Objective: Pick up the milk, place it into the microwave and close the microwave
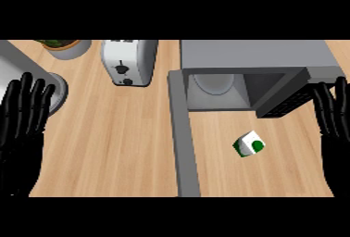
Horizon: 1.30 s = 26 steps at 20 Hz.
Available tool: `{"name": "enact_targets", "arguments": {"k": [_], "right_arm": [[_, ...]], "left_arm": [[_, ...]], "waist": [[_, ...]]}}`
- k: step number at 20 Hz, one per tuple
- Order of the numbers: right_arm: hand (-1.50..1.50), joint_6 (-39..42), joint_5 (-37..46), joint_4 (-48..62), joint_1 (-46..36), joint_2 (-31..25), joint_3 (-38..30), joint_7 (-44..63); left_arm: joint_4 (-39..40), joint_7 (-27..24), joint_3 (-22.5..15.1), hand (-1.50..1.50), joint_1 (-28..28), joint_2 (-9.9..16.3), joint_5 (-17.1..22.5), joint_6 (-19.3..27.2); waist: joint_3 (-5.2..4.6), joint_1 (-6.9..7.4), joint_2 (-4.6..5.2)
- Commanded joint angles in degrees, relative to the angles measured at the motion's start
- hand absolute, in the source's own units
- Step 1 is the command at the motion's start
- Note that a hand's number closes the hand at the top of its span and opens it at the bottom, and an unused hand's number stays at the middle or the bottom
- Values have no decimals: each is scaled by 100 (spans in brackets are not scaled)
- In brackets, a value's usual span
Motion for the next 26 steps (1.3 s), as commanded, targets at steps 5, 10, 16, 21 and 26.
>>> {"name": "enact_targets", "arguments": {"k": [5,10,16,21,26], "right_arm": [[-150,1363,-1169,9,295,-801,-425,-312],[-150,1667,-1800,-383,361,-729,-32,296],[-150,1682,-1596,-215,703,-539,-148,107],[-150,1959,-1394,87,854,-657,-336,-115],[-150,1948,-886,978,853,-511,-393,-805]], "left_arm": [[-157,435,582,-150,-43,400,597,-347],[-840,1045,687,-150,766,66,1942,-523],[-1581,1099,1106,-150,1548,107,2560,-881],[-2050,1067,1228,-150,2220,-92,2770,-1231],[-1810,953,2111,-150,2349,195,3626,-1662]], "waist": [[84,115,-216],[77,193,-237],[78,172,-218],[78,164,-216],[79,205,-217]]}}
